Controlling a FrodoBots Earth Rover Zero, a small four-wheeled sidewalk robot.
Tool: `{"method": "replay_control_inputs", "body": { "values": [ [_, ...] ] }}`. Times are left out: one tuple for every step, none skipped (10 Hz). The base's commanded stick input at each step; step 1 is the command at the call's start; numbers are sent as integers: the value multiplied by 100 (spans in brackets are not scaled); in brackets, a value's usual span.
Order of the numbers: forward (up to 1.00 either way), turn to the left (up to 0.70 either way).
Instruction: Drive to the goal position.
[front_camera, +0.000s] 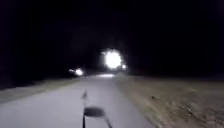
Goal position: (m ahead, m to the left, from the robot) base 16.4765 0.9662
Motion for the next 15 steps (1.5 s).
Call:
{"method": "replay_control_inputs", "body": {
  "values": [
    [100,0],
    [100,0],
    [100,0],
    [100,6],
    [100,17],
    [100,28],
    [100,39],
    [100,40],
    [100,31],
    [100,0],
    [100,0],
    [100,0],
    [100,0],
    [100,0],
    [100,0]
  ]
}}
